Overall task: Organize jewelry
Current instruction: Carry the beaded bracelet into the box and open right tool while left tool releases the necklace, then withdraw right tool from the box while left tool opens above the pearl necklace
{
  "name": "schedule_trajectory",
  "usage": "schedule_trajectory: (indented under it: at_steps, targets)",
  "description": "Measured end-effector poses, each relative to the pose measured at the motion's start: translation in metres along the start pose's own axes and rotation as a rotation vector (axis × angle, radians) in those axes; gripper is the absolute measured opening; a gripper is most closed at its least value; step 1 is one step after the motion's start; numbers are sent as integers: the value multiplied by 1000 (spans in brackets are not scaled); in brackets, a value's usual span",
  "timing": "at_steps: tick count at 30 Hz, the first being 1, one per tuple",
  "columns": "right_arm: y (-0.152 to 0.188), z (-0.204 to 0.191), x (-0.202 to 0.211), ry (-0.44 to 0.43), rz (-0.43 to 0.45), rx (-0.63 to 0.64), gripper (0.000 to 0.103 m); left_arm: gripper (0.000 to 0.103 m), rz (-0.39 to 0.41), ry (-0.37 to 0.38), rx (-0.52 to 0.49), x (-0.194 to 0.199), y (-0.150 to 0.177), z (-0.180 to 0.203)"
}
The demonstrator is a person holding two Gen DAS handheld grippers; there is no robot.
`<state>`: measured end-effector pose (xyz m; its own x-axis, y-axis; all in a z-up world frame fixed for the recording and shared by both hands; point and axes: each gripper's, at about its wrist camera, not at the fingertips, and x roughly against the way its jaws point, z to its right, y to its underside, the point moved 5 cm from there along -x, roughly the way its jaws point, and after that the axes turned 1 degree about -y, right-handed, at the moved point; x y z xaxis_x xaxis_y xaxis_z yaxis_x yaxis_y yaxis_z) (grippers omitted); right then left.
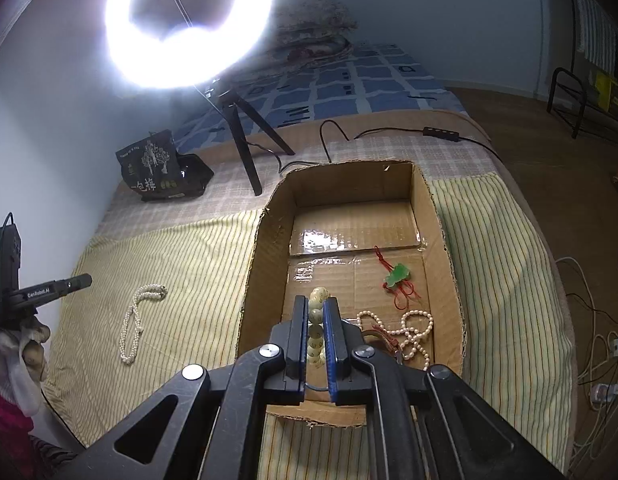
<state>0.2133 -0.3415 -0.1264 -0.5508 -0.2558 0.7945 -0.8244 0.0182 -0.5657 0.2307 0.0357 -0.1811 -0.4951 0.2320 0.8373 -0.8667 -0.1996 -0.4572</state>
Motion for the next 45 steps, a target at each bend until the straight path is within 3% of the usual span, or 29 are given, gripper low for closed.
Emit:
schedule_trajectory:
  at_steps: [5, 7, 21, 25, 28, 38, 45]
  targets:
    - [-1, -2, -1, 1, 0, 4, 11, 4, -12, -13, 0, -3, 3, -4]
    - [-2, -4, -1, 7, 3, 7, 32, 9, -13, -15, 2, -3, 4, -6]
    - [15, -57, 1, -56, -4, 132, 32, 9, -51, -3, -71, -12, 21, -1]
    - [19, -75, 5, -79, 3, 168, 47, 9, -63, 2, -79, -14, 25, 2]
    - [25, -88, 6, -119, -1, 181, 50, 9, -73, 6, -86, -17, 26, 4]
    - [63, -114, -14, -183, -104, 199, 53, 9, -120, 8, -63, -29, 34, -1]
    - [100, -125, -37, -152, -178, 261, 53, 9, -135, 24, -22, -33, 34, -11]
